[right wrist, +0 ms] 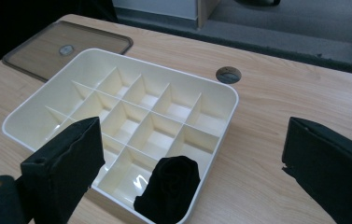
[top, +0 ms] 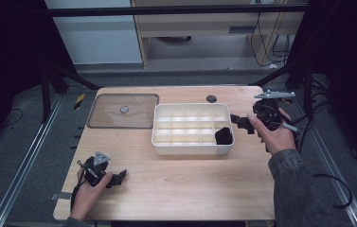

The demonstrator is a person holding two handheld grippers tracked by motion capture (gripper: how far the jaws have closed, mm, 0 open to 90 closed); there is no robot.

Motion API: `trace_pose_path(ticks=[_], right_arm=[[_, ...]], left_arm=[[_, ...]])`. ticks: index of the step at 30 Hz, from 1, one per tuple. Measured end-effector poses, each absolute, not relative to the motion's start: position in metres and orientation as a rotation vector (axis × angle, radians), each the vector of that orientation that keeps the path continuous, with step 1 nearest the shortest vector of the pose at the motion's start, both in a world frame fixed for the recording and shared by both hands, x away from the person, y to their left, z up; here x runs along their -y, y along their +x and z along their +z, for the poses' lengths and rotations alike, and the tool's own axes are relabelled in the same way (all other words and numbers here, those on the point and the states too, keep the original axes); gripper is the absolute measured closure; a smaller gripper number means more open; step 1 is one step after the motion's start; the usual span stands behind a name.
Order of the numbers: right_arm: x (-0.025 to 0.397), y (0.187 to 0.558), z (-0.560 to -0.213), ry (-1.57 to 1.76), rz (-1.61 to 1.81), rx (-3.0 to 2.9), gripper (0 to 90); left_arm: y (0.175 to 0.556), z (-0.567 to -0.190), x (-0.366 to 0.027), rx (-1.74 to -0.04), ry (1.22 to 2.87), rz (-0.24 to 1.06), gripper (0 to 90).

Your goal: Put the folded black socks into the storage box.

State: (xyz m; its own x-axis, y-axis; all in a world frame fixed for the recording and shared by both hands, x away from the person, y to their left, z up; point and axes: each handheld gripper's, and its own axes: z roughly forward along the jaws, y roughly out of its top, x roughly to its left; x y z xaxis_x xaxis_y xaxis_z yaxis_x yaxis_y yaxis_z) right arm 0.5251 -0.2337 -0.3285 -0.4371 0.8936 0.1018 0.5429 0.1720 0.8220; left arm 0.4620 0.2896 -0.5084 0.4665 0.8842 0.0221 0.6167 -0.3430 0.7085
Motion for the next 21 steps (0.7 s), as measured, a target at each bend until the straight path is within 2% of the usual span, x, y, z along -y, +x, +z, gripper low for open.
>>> trace_pose_path(ticks=[21], right_arm=[[0.252, 0.507, -0.328, 1.337, 1.161, -2.002, 6.4]], left_arm=[[0.462, -0.509, -0.289, -1.24, 2.081, 0.544, 0.0]])
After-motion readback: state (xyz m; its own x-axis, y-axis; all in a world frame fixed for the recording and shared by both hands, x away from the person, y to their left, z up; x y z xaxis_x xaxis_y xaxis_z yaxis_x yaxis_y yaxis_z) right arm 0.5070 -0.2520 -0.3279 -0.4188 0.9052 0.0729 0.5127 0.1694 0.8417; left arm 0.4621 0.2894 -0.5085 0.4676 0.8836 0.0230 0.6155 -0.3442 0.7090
